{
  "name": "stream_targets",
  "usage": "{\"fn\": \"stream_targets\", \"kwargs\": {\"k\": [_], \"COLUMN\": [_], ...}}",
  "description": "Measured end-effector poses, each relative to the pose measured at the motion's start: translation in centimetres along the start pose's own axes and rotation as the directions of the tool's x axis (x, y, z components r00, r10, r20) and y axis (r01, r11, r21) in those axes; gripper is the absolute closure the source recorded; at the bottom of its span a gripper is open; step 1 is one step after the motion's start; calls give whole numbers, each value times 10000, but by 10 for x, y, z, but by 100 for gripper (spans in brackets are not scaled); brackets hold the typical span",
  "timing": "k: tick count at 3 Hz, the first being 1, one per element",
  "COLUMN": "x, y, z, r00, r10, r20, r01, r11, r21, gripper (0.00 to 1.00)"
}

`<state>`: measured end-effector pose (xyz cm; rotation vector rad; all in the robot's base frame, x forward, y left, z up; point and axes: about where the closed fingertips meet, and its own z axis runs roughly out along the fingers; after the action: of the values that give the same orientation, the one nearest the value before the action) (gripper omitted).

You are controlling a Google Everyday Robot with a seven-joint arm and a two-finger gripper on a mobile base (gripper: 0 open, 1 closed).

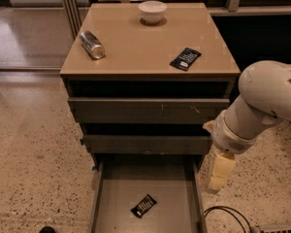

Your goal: Pick rxbar chocolate from bottom drawer and place on counter

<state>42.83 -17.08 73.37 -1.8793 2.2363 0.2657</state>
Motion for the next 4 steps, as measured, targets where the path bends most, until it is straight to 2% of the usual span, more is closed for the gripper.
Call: {"fn": "stream_targets", "kwargs": {"k": [1, 2, 3, 4], "x": [-8, -8, -6, -5], "y": [-1, 0, 9, 16], "z": [39, 39, 75, 118], "r00": [9994, 9994, 9988, 9972], "r10": [-341, -342, -464, -724], "r20": [-100, -100, -146, -169], "r01": [338, 338, 448, 691], "r11": [9990, 9990, 9945, 9862], "r21": [-303, -306, -942, -1502], "gripper": [0, 0, 0, 0]}}
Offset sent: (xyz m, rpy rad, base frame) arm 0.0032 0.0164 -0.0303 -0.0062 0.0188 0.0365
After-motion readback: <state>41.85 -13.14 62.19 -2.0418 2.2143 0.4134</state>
